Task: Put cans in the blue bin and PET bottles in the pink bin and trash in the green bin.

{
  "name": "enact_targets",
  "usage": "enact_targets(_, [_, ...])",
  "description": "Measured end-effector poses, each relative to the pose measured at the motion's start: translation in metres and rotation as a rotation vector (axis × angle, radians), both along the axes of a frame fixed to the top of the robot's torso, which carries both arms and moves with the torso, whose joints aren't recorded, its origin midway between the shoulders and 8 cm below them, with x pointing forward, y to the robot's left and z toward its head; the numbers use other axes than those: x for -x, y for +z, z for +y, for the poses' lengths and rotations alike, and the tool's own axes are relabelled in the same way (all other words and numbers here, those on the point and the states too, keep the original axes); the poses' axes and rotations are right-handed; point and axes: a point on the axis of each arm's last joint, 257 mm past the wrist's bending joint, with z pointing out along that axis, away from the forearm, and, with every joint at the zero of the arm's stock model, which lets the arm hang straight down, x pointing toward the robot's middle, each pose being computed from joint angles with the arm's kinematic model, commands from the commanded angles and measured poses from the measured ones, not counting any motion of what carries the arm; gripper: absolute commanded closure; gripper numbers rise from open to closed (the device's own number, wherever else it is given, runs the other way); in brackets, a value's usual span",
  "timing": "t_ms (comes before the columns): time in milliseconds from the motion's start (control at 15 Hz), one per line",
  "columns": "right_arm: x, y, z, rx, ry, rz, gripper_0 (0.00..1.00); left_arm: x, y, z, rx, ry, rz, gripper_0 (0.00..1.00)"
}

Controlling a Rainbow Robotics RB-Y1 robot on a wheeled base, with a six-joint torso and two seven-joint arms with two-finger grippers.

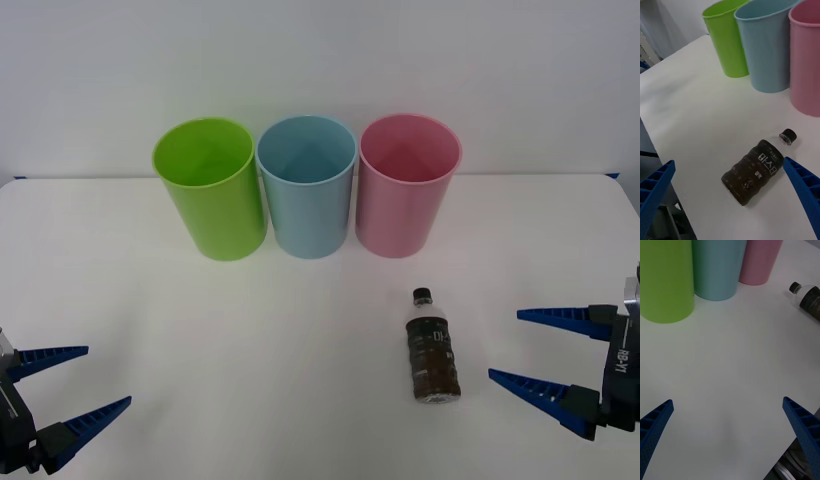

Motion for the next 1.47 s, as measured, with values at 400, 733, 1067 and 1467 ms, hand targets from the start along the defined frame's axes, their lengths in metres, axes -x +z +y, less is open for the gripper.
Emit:
enact_targets(400, [-0.018, -0.019, -0.003, 0.090, -0.231, 0.146, 0.00, 0.000, 0.000, 0.000, 0.000, 0.000, 0.000, 0.00])
enact_targets(733, [-0.036, -0.033, -0.007, 0.189, -0.367, 0.204, 0.00, 0.000, 0.000, 0.000, 0.000, 0.000, 0.000, 0.00])
enact_targets(1067, [-0.041, -0.051, -0.007, 0.230, -0.404, 0.275, 0.00, 0.000, 0.000, 0.000, 0.000, 0.000, 0.000, 0.00])
enact_targets(1467, [-0.045, -0.062, 0.003, 0.237, -0.435, 0.288, 0.00, 0.000, 0.000, 0.000, 0.000, 0.000, 0.000, 0.00])
